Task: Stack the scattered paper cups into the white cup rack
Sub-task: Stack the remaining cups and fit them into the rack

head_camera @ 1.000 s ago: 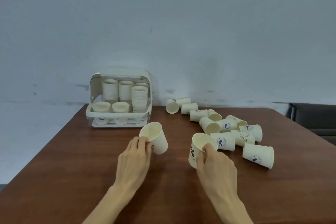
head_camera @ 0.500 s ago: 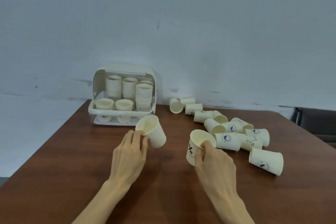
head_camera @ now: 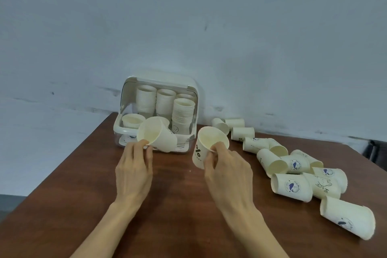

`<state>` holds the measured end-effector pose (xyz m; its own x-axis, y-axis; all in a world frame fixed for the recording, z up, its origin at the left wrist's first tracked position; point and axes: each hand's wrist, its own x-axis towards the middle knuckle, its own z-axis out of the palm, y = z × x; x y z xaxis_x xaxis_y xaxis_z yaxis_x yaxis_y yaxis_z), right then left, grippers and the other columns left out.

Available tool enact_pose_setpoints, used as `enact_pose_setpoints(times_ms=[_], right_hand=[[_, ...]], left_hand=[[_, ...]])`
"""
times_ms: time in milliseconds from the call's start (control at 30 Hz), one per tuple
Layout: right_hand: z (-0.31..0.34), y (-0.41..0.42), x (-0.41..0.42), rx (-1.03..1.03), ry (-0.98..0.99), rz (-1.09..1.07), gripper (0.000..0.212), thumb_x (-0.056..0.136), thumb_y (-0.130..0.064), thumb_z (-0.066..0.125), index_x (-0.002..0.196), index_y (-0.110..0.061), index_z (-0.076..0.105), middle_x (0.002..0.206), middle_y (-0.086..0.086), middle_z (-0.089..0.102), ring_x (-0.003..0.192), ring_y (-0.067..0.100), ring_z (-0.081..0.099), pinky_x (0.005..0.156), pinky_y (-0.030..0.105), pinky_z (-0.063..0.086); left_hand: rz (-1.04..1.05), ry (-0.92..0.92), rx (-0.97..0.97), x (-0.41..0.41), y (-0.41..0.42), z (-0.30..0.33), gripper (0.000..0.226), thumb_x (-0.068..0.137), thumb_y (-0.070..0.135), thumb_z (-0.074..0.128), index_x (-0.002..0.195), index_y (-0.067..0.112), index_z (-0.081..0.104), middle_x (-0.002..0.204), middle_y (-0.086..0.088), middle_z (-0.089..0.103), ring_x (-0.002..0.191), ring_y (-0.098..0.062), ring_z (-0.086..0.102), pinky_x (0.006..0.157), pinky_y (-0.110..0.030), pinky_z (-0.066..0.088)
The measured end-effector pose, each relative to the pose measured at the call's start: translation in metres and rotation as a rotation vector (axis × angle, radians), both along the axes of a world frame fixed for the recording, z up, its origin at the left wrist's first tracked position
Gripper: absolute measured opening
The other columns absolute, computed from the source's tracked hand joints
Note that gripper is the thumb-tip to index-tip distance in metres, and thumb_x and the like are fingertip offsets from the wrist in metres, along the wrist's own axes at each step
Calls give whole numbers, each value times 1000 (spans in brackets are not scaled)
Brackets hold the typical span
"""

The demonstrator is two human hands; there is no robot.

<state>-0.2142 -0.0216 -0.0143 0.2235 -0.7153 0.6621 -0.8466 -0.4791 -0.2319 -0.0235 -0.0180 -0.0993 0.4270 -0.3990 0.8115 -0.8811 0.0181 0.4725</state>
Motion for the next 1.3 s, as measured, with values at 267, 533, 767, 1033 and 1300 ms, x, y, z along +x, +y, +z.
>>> enact_pose_setpoints(times_ms=[267,533,767,1033,1300], right_hand=[[11,-52,80,-16,-100,162,16,97,-24,43,94,-14,56,78,3,62,73,25,54,58,35,37],[8,-112,133,33,-19,232,25,96,-8,37,112,-11,56,92,9,62,84,30,57,63,37,41],[-23,-143,140,190,-57,277,30,98,-16,37,116,-16,62,102,7,68,92,27,60,74,41,48],[-35,-149,150,268,75,279,34,98,-12,39,122,-16,63,109,9,63,104,28,52,78,38,43],[-37,-142,159,250,102,231,27,93,-9,41,98,-10,67,94,10,62,92,29,54,64,33,31]], left_hand=[[206,-126,-34,23,-8,-7,15,99,14,48,101,2,56,86,-14,52,71,-27,50,59,-39,46],[334,-169,-10,29,-12,-14,11,98,11,52,99,2,58,83,-14,51,70,-27,48,63,-37,41],[316,-165,27,28,-16,-20,11,97,12,51,99,3,57,83,-12,50,70,-25,46,62,-37,40],[305,-107,68,27,-17,-21,11,95,12,52,100,4,58,83,-11,51,71,-22,46,62,-35,40],[287,-56,51,33,-12,-9,16,97,12,47,103,4,59,84,-10,52,71,-24,48,66,-35,41]])
